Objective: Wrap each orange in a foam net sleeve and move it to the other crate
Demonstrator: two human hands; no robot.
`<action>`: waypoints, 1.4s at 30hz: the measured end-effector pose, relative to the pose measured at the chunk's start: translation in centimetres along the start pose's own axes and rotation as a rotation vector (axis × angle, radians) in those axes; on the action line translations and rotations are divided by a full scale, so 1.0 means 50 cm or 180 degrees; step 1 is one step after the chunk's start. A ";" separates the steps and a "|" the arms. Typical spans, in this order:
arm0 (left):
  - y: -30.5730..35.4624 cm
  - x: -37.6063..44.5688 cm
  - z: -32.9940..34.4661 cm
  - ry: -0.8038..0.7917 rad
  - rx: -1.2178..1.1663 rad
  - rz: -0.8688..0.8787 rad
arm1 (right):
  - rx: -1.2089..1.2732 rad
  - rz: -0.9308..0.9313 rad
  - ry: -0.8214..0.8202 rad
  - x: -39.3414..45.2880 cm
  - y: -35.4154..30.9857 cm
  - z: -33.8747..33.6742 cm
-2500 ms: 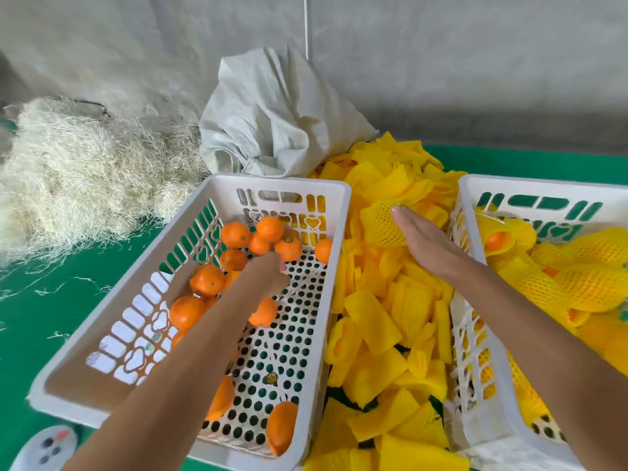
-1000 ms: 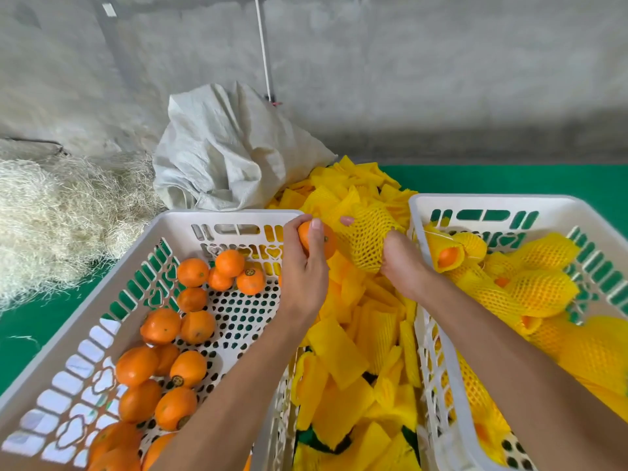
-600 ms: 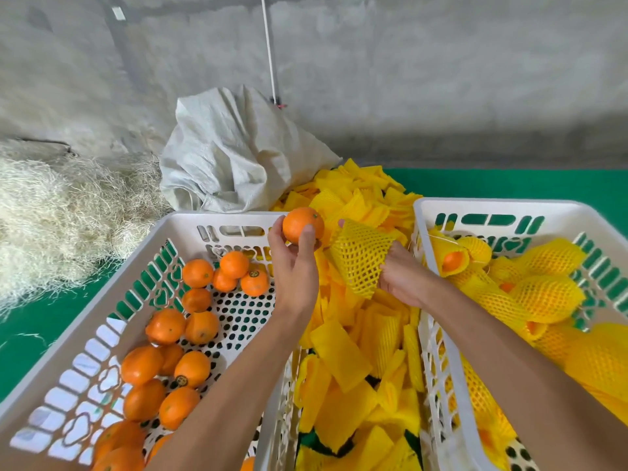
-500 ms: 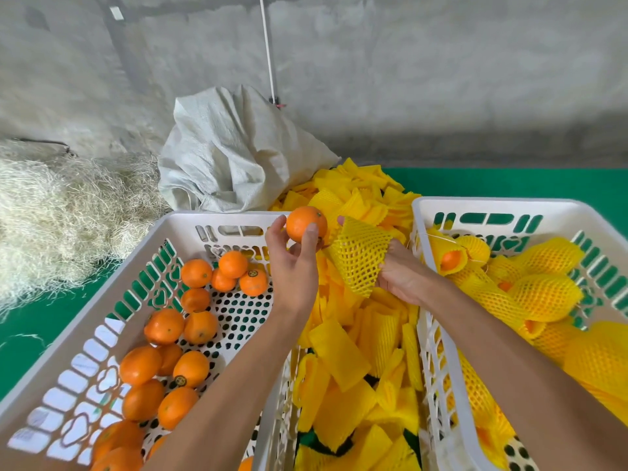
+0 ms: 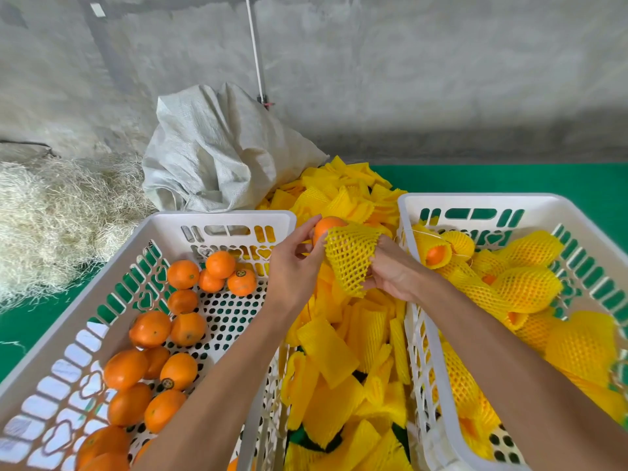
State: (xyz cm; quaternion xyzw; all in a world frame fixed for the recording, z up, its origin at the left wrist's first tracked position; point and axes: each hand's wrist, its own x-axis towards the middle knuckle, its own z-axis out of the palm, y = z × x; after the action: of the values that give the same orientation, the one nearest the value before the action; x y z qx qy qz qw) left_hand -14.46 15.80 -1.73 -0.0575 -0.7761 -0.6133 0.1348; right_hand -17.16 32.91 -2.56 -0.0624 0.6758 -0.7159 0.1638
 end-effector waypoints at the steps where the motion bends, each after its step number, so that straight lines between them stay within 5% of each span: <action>1: -0.001 -0.001 0.000 -0.0087 -0.0049 -0.0014 | 0.0038 -0.0014 0.0022 0.001 -0.001 -0.003; 10: -0.004 0.009 -0.006 -0.0399 -0.0438 -0.0425 | -0.0040 -0.0025 0.0008 -0.003 -0.008 -0.010; 16: -0.018 -0.001 0.003 -0.0809 -0.0084 0.0242 | 0.0027 0.0076 0.0059 0.001 0.001 -0.004; 22: -0.011 -0.012 0.015 -0.0477 -0.0094 -0.0380 | -0.0137 -0.0161 0.0573 0.010 -0.005 0.002; 30: -0.008 0.005 0.012 -0.1122 -0.1512 -0.1477 | -0.2456 -0.1751 0.1151 0.005 0.016 0.019; 35: -0.012 0.012 0.012 -0.1153 -0.1984 -0.1482 | -0.2608 -0.1877 0.0764 0.004 0.008 0.037; 42: -0.021 0.017 0.006 -0.1181 -0.2172 -0.1411 | -0.3093 -0.1150 0.0192 -0.014 -0.010 0.018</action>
State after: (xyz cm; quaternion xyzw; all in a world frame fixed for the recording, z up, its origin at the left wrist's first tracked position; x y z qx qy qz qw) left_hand -15.58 15.77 -2.55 -0.0400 -0.5339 -0.8277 -0.1681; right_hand -16.32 32.27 -1.90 -0.2262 0.9131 -0.3379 -0.0298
